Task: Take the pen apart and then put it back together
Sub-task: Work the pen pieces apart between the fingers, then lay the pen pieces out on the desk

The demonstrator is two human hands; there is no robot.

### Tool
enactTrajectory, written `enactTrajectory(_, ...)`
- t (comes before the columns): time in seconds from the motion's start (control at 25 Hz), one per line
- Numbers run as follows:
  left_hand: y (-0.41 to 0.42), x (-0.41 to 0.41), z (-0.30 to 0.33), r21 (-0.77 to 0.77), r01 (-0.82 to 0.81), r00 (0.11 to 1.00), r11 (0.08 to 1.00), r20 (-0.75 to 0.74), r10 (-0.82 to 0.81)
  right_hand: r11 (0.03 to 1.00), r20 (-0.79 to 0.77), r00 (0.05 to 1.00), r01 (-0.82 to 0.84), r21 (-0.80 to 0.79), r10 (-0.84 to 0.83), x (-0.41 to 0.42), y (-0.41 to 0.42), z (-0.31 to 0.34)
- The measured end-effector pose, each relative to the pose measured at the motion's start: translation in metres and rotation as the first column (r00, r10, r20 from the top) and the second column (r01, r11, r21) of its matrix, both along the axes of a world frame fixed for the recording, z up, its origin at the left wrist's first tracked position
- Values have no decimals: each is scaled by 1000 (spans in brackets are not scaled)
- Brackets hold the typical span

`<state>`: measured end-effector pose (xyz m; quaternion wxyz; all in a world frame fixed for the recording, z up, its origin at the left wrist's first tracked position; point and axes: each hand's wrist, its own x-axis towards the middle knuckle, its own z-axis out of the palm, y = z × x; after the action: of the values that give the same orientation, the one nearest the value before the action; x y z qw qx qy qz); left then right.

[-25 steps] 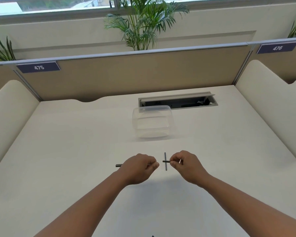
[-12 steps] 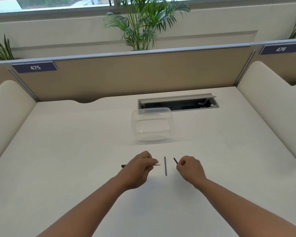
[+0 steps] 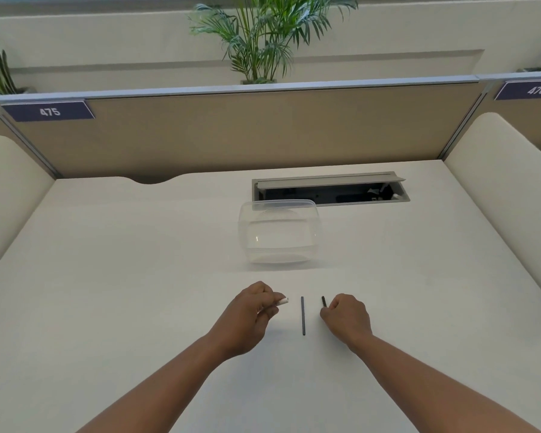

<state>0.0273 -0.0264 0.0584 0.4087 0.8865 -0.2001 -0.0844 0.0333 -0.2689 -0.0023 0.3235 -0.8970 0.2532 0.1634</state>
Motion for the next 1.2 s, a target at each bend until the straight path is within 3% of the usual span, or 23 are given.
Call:
enactTrajectory(0.6, 1, 2, -7, -89, -50, 999, 995, -10, 50, 999, 34, 999, -25, 22, 24, -4, 1, -5)
enactTrajectory(0.96, 2, -1, -7, -163, -79, 996, 983, -39, 74, 989, 45, 999, 4, 149, -11, -8, -5, -1)
enactTrajectory(1.12, 4, -5, -2, -195, -112, 994, 974, -41, 106, 995, 195, 980, 6, 98, -25, -16, 2, 13)
enactTrajectory(1.2, 4, -7, 1, -207, -153, 988, 966, -50, 145, 983, 259, 966, -42, 180, -6, -20, 13, 25)
